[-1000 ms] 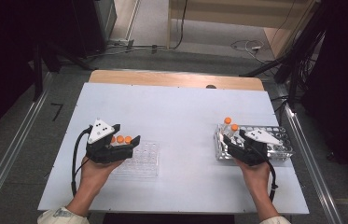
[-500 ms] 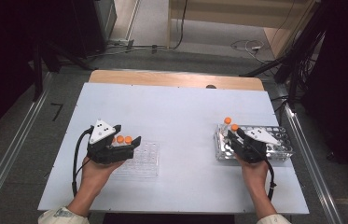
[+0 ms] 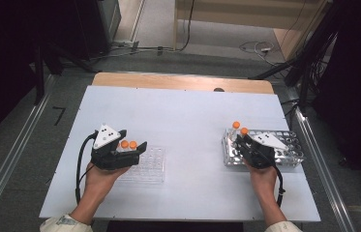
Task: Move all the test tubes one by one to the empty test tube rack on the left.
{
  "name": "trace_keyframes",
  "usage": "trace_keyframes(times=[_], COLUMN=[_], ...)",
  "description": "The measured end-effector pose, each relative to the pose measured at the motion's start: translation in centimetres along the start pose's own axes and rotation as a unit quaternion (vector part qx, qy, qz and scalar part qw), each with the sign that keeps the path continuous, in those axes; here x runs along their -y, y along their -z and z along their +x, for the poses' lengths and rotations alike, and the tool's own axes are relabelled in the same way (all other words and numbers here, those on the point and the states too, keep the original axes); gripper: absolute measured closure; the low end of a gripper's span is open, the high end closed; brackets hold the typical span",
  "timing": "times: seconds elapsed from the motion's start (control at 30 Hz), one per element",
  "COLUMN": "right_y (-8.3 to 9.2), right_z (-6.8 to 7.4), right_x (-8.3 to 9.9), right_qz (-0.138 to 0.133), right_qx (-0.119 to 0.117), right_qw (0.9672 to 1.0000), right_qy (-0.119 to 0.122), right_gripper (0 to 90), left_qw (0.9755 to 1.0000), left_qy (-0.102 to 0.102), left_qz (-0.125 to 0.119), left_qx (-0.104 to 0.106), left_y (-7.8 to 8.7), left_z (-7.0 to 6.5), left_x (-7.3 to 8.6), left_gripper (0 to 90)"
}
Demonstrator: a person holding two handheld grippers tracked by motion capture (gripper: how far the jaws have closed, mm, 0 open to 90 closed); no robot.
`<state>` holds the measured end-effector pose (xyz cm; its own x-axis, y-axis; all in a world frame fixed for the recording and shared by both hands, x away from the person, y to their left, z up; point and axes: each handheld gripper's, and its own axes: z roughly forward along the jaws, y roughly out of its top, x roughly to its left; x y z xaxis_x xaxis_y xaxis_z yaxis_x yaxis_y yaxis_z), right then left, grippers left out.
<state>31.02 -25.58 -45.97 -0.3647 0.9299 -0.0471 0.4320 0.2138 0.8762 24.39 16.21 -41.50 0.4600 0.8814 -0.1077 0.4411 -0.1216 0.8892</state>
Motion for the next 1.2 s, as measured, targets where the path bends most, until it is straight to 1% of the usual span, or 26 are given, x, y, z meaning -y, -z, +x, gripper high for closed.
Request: trace_keyframes(times=[0.1,0.37,0.6,0.8,0.97,1.1,1.2], right_y=[0.1,0.5,1.4,2.5,4.0,5.1,5.6], right_z=[-0.1,0.0,0.0,0.2,0.1,0.3,0.8], right_x=[-0.1,-0.3,-1.0,-1.8,-2.8,-3.3,-3.4], right_qz=[-0.003,-0.013,-0.035,-0.055,-0.072,-0.077,-0.078], right_qx=[0.0,0.0,-0.004,0.002,0.003,-0.005,-0.019], right_qw=[1.0,0.9999,0.9994,0.9985,0.9974,0.997,0.9967], right_qy=[-0.004,-0.003,-0.006,0.005,0.007,0.005,0.01], right_gripper=[71.8,71.9,72.4,72.5,72.5,72.5,72.5], left_qw=[1.0,1.0,1.0,1.0,1.0,0.9999,0.9998], left_qy=[0.0,0.0,0.0,0.0,-0.001,-0.003,-0.007], left_qz=[-0.001,-0.001,-0.001,-0.004,-0.007,-0.01,-0.012], left_qx=[0.0,0.0,0.0,0.002,0.003,0.007,0.011], left_y=[0.0,0.0,0.0,0.1,0.3,0.4,0.5], left_z=[0.0,0.0,0.0,-0.1,-0.2,-0.5,-0.9], left_x=[0.0,0.0,0.0,0.0,-0.1,-0.2,-0.4], left_gripper=[20.2,20.2,20.2,20.2,20.2,20.2,20.2])
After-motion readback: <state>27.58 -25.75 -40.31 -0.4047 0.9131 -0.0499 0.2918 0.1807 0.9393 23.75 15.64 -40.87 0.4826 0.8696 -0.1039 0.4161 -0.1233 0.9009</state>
